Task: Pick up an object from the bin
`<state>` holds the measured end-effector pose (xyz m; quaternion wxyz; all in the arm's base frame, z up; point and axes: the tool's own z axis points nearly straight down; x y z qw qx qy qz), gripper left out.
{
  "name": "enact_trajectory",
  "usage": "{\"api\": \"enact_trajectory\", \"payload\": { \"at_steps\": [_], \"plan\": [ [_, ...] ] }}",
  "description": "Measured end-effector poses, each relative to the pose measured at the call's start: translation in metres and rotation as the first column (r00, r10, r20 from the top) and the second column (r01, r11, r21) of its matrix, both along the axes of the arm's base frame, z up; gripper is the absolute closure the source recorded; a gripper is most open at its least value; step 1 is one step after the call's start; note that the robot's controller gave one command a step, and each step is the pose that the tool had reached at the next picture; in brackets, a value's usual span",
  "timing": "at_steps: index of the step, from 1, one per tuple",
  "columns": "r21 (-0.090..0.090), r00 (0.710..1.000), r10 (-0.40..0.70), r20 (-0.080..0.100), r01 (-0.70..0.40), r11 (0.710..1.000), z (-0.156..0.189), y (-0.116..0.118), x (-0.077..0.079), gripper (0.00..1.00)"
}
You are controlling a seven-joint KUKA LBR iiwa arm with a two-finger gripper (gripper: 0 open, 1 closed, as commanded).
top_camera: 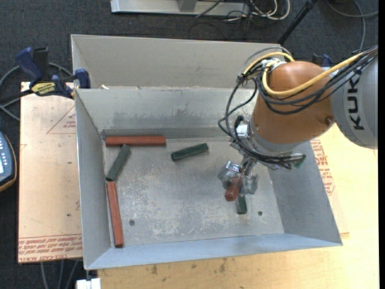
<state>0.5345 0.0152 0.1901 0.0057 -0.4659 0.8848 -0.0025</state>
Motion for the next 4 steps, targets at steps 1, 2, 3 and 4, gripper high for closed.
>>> {"api": "enact_trajectory", "payload": {
  "at_steps": [1,2,3,4],
  "plan": [
    [-0.003,0.976,0.218,-0.003,-0.218,0.976,0.124,-0.03,-0.041,1.0],
    [0.004,0.842,0.539,-0.015,-0.539,0.842,0.06,0.023,-0.055,1.0],
    [0.003,0.591,0.807,-0.013,-0.807,0.591,0.016,0.041,-0.057,1.0],
    [0.003,0.592,0.806,-0.012,-0.806,0.592,0.017,0.041,-0.056,0.0]
  ]
}}
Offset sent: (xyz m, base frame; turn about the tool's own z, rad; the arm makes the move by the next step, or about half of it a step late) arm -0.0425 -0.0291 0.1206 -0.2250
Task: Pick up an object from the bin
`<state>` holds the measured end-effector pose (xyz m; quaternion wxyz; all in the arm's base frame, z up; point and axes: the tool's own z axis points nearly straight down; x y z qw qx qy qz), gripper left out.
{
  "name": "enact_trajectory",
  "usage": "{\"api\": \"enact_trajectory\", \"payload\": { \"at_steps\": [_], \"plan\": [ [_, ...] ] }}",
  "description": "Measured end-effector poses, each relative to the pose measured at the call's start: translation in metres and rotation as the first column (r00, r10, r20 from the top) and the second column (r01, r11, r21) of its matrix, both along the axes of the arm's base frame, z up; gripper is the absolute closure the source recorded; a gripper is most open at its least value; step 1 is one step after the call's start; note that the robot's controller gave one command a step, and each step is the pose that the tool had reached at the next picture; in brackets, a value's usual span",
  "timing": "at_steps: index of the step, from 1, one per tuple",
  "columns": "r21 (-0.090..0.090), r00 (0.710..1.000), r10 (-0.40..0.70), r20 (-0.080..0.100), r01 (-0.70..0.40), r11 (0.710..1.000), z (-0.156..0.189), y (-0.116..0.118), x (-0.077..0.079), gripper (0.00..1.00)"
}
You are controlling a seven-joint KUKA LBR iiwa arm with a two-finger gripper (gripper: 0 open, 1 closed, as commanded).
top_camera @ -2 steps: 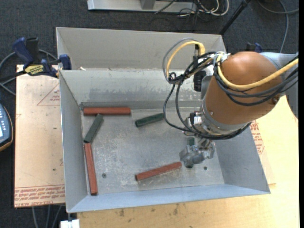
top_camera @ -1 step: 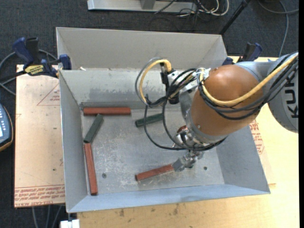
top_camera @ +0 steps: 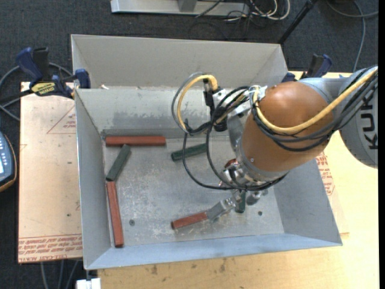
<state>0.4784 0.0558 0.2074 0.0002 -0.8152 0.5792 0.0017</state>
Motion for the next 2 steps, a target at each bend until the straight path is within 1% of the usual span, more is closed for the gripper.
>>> {"api": "enact_trajectory", "payload": {
  "at_steps": [1,2],
  "plan": [
    [0.003,0.697,0.717,-0.002,-0.717,0.697,-0.116,-0.023,0.011,0.0],
    [0.004,0.777,0.629,0.007,-0.629,0.777,-0.128,0.074,0.027,0.0]
  ]
}}
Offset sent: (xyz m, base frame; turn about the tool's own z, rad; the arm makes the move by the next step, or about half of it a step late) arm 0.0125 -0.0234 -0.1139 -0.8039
